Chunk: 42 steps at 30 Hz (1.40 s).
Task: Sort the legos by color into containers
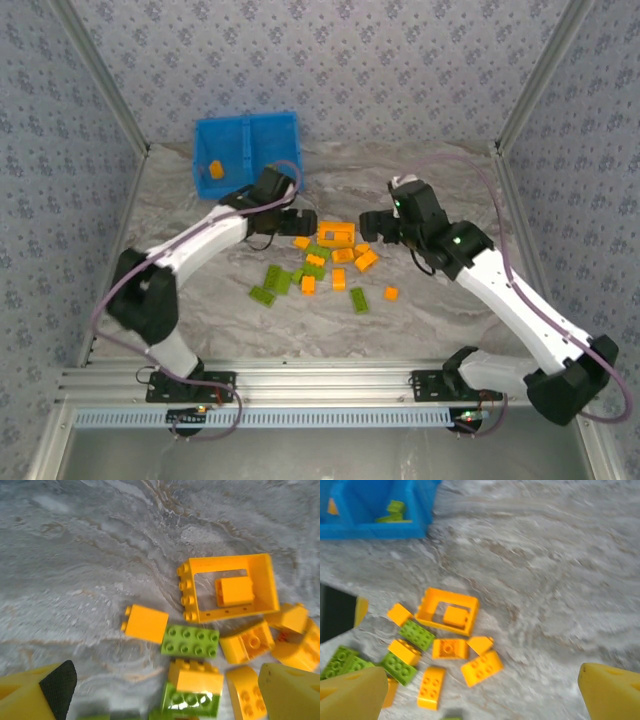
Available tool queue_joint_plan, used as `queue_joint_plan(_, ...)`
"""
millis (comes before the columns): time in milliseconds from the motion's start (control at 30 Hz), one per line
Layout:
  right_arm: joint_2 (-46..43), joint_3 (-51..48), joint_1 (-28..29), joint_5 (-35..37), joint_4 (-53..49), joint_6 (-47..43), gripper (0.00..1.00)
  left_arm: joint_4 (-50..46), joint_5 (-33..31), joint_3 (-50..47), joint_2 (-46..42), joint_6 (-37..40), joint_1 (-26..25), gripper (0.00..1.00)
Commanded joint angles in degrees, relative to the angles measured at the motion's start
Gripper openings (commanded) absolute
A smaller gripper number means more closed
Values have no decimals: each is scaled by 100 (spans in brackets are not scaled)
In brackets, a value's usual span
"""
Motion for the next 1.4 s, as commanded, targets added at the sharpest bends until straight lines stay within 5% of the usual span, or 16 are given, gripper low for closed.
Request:
queue_joint_plan(0,-406,-246,-77,279,-367,387,100,-140,-358,663,737,-99,-143,92)
queue_joint_plan(300,-1090,-679,-221,284,-722,464,100,-789,-654,2133,2479,-448,-335,56)
queue_joint_plan(567,-1219,-790,-304,220,-714,530,100,-791,-596,2055,2685,-756,-346,14)
queue_joint_plan(700,-1238,-815,-310,226,-705,580,100,-804,-649,2028,2494,-782,-355,4)
queue_joint_plan(1000,-1261,-810,-319,187,-591,669,100,-1339,-1584,2155,1222,-354,-55,1)
queue_joint_plan(1367,-1258,-938,-328,85,-389,683,100,-1716,-2824,2895,682,760,1927,1)
